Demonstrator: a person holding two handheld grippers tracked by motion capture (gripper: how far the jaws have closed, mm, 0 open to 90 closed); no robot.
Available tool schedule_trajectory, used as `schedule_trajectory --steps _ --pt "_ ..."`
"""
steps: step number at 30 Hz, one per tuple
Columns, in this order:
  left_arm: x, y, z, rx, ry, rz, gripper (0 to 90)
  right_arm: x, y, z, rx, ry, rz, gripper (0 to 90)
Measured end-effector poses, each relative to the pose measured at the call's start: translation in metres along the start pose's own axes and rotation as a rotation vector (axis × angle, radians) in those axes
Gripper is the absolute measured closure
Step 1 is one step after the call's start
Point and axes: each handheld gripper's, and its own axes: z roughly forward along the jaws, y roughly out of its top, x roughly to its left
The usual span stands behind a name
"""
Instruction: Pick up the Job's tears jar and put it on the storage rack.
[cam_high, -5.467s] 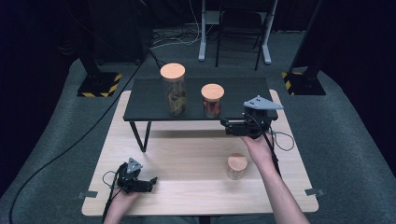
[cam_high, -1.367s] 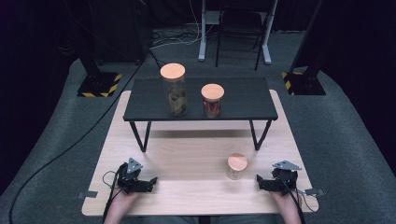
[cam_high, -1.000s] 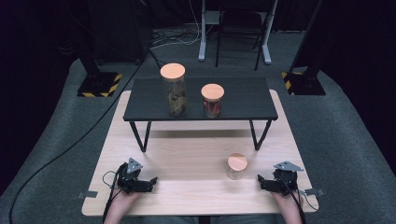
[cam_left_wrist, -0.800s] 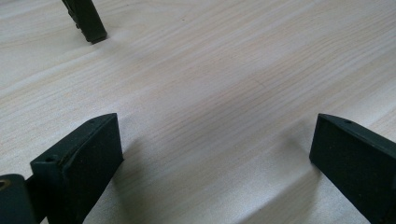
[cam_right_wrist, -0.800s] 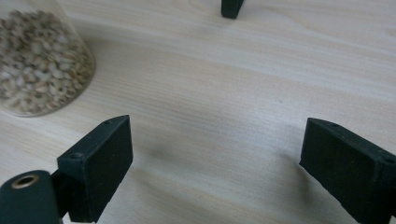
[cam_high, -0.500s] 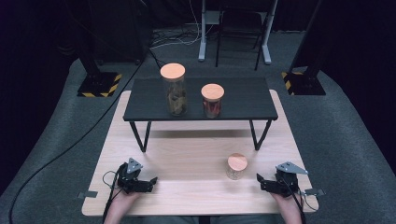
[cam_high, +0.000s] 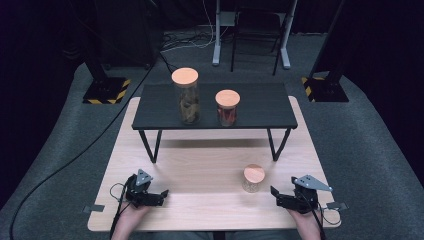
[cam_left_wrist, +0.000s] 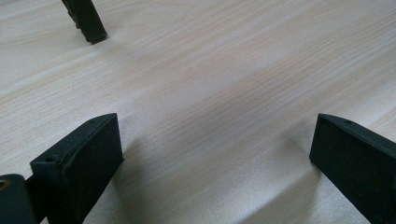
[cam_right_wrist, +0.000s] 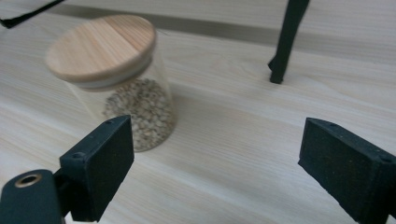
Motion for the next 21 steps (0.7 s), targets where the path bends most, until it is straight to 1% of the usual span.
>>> schedule_trajectory --steps 4,9,17,21 --pt "0.000 0.000 0.000 0.000 0.000 0.000 2.1 0.009 0.003 -0.003 -0.022 0.026 -0.015 9.3" --pt "0.000 0.000 0.000 0.000 0.000 0.000 2.1 0.021 0.006 -0.003 -0.030 0.055 -0.031 9.4" --pt "0.000 0.000 0.000 0.000 0.000 0.000 2.1 0.039 0.008 0.003 -0.039 0.092 -0.057 9.3" --pt "0.000 0.000 0.000 0.000 0.000 0.000 2.1 0.045 0.009 0.006 -0.044 0.106 -0.066 9.4"
